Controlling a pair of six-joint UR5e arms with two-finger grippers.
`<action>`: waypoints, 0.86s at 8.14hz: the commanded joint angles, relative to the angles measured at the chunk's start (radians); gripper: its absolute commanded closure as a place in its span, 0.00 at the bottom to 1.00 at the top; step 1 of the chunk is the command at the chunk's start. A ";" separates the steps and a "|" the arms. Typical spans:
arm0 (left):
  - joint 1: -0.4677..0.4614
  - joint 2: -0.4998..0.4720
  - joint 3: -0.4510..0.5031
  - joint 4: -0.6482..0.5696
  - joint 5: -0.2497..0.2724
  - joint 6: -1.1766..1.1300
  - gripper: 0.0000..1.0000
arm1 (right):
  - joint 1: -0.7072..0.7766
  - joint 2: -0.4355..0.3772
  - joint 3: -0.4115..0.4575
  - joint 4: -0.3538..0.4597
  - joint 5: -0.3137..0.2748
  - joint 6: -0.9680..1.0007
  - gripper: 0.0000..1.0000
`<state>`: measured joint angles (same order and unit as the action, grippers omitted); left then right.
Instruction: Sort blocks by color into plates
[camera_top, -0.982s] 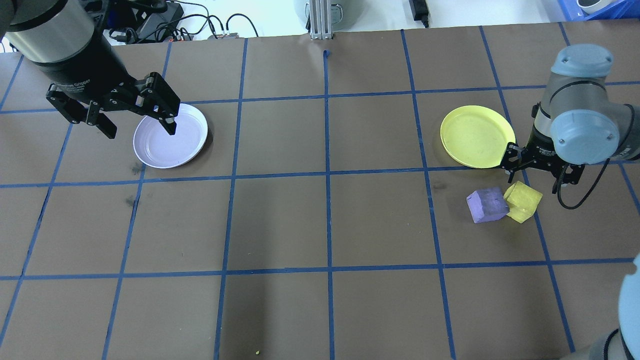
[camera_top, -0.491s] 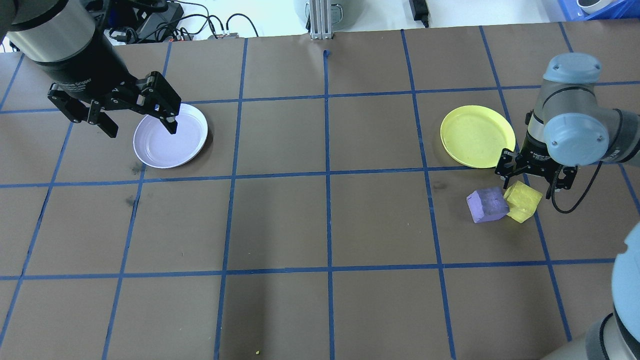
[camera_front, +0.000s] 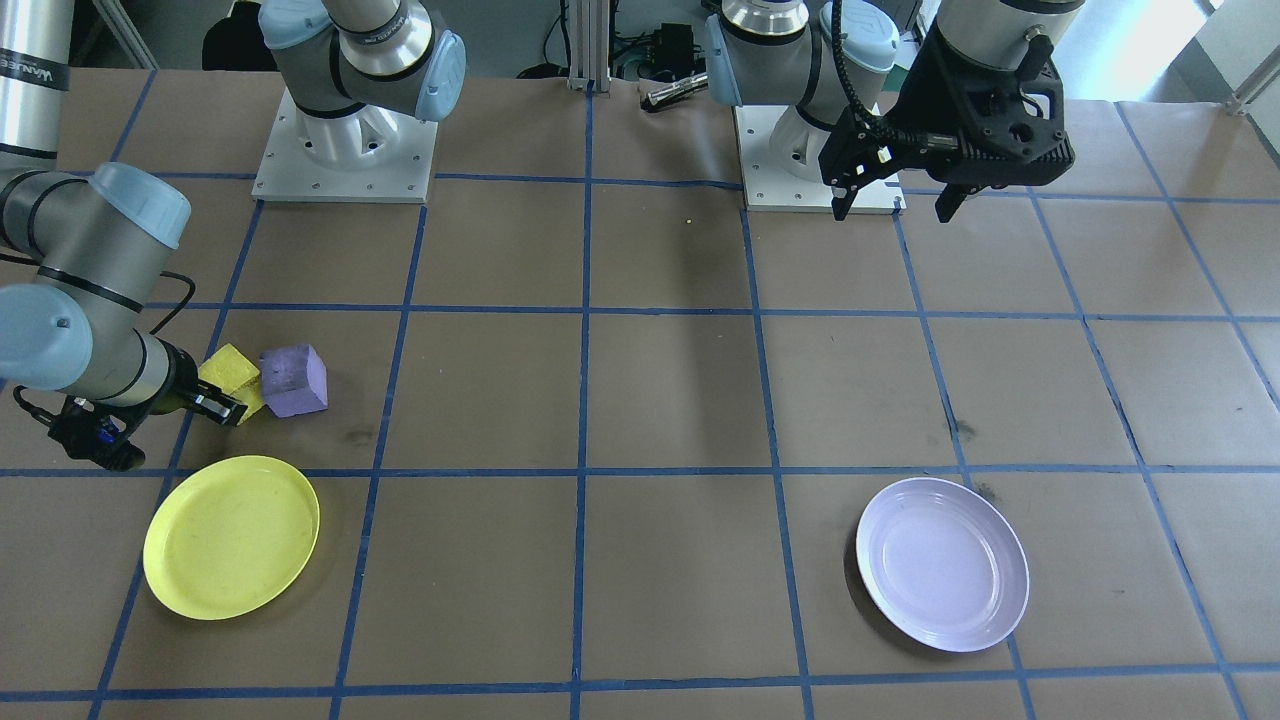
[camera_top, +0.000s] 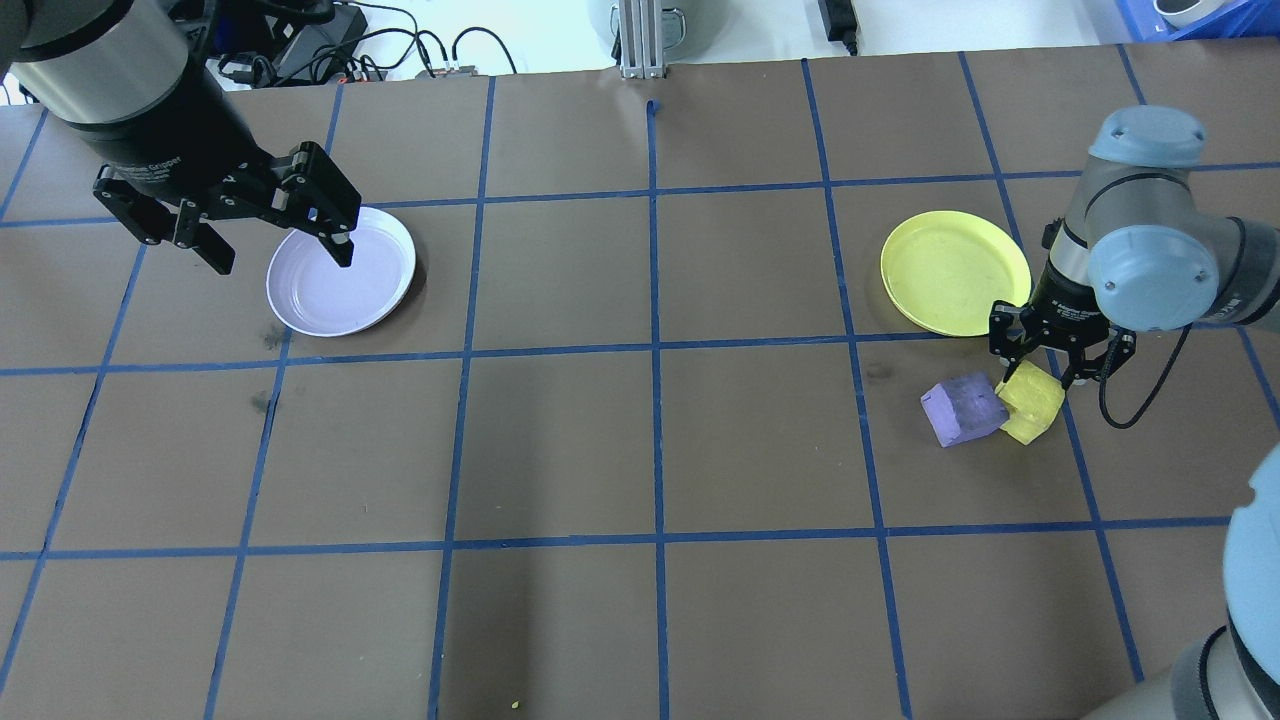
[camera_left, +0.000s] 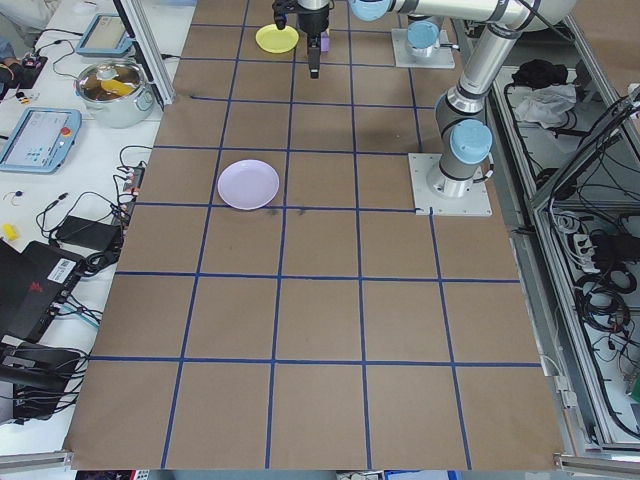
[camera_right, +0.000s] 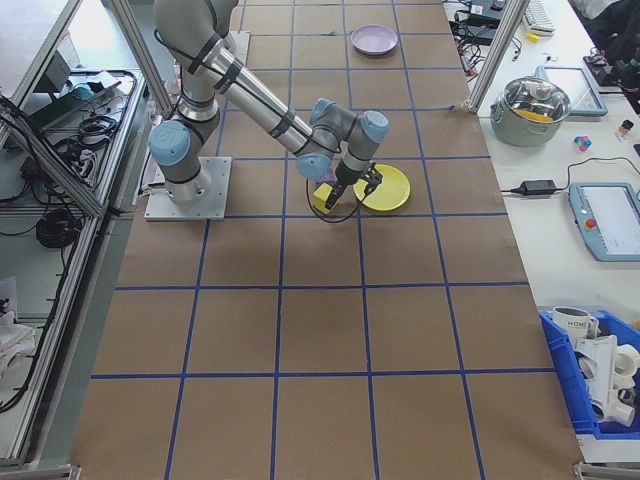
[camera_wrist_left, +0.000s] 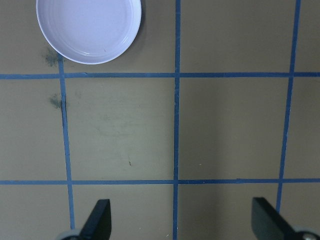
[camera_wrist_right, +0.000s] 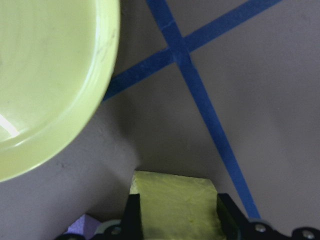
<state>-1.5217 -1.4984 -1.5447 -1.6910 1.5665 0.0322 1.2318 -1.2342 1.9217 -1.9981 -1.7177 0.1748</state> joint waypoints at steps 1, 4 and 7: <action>0.000 0.000 0.000 0.001 0.000 0.000 0.00 | 0.000 -0.005 -0.010 0.002 0.050 -0.006 1.00; 0.000 0.000 0.000 0.001 0.000 0.002 0.00 | 0.000 -0.014 -0.125 0.080 0.040 -0.011 1.00; 0.000 0.000 0.000 0.002 0.000 0.002 0.00 | 0.006 -0.002 -0.274 0.199 0.050 0.003 1.00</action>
<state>-1.5217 -1.4987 -1.5447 -1.6893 1.5662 0.0337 1.2327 -1.2448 1.7205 -1.8539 -1.6728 0.1668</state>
